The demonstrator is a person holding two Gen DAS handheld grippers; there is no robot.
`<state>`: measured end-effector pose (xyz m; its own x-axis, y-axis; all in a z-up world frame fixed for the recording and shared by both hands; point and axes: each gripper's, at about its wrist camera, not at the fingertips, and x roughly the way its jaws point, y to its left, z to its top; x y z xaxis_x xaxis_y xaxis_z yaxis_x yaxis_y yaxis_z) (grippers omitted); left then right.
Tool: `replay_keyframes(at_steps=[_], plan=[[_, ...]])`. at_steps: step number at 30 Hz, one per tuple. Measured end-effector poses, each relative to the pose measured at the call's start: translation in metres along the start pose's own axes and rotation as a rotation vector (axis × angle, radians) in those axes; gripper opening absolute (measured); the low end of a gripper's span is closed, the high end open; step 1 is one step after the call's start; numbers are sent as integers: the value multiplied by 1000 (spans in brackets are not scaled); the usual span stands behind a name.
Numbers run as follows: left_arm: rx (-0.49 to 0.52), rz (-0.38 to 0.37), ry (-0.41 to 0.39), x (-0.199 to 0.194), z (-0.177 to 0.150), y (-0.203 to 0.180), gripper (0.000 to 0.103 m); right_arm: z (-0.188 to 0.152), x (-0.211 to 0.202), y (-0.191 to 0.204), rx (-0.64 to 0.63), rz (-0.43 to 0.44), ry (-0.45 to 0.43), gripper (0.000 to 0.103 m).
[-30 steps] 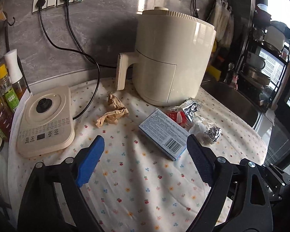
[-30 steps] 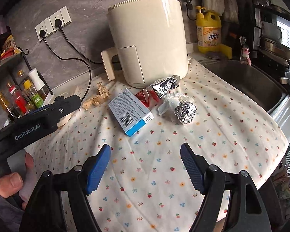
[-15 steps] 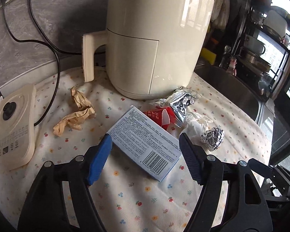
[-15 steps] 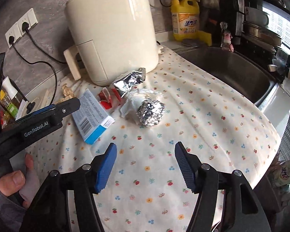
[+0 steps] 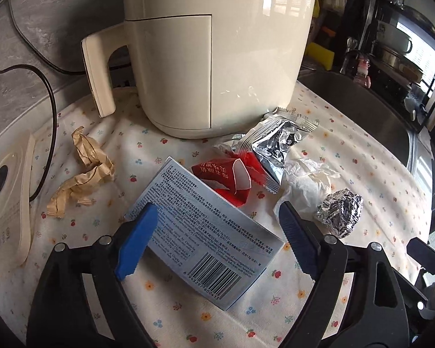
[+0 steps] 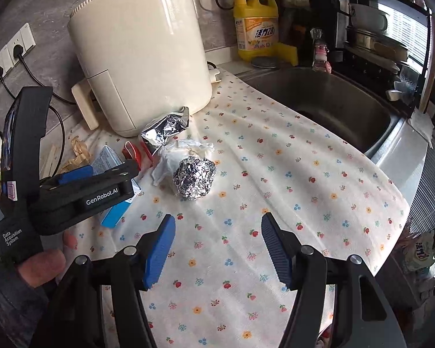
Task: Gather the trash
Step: 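Close the left gripper on the blue-and-white medicine box and lift it, then close the right gripper on the foil ball while the left gripper holds the box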
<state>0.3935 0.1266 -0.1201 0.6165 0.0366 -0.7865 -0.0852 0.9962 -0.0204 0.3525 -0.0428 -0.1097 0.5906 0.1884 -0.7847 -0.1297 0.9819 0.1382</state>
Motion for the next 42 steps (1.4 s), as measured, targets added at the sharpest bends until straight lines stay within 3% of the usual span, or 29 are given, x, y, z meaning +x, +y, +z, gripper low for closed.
replay_keyframes(at_steps=[11,17,20,24,26,33,42], plan=[[-55,78,9,1,-3,16,89,1,6,2,-3,10,14,61],[-80,66,56,10,-7,21,92,0,12,2,-1,14,27,61],[-110,17,70,15,-9,25,90,0,14,2,-2,15,30,61],[-105,-16,53,11,-8,24,73,1,16,2,-3,17,32,61],[-104,-24,43,7,-8,25,70,2,18,3,-3,19,35,61],[-86,-59,-33,-18,-8,33,69,6,24,11,-11,30,36,61],[-90,-48,-107,-34,3,55,69,13,37,25,-29,45,41,61]])
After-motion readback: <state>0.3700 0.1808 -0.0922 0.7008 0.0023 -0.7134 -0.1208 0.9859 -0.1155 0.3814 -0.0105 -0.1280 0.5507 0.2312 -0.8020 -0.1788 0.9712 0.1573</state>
